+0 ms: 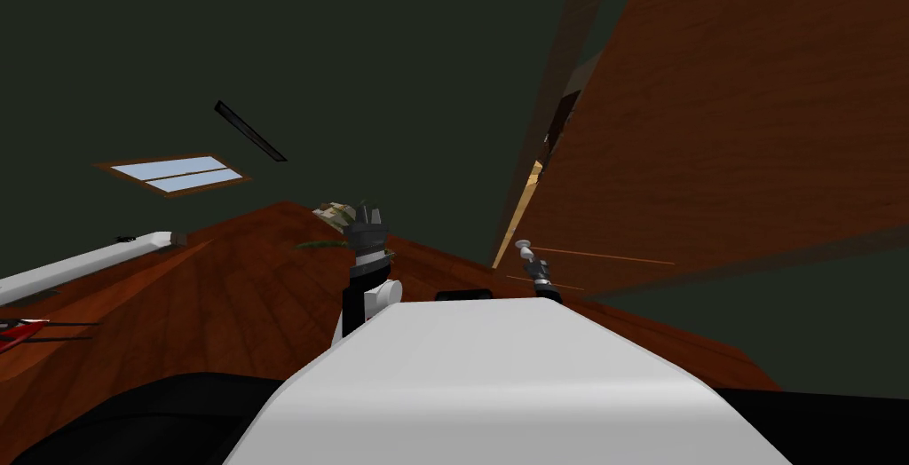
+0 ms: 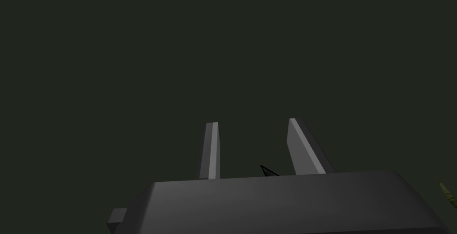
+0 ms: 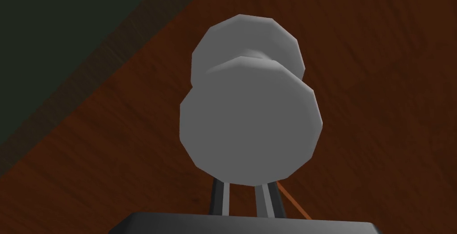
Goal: Pull the door open
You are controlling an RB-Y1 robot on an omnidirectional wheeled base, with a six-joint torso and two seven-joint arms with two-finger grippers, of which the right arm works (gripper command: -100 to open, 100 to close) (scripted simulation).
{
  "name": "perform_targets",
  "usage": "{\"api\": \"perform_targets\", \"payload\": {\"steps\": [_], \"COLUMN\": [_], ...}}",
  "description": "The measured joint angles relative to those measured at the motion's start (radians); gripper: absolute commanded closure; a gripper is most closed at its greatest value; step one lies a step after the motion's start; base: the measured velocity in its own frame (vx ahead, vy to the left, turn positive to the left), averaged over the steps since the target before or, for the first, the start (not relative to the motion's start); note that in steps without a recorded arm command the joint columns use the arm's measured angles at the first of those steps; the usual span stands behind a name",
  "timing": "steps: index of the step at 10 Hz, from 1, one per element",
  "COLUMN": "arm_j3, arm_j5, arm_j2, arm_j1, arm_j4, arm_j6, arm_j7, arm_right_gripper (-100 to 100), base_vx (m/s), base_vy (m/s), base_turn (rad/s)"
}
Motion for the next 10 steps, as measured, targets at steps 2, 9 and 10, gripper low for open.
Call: {"api": "perform_targets", "payload": {"steps": [2,9,10], "arm_j3": [-0.001,0.006,0.006], "arm_j5": [-0.006,-0.040,-0.047], "arm_j2": [0.001,0.008,0.014], "arm_j1": [-0.017,-0.004,0.017], "arm_j4": [0.027,0.008,-0.032], "arm_j6": [-0.008,0.020,0.037], "arm_j7": [-0.024,-0.193,-0.218], "arm_right_gripper": [100,-100,-100], "base_vx": [-0.043,-0.064,-0.116], "base_vy": [-0.013,-0.015,-0.030], "base_turn": [0.069,0.011,0.005]}}
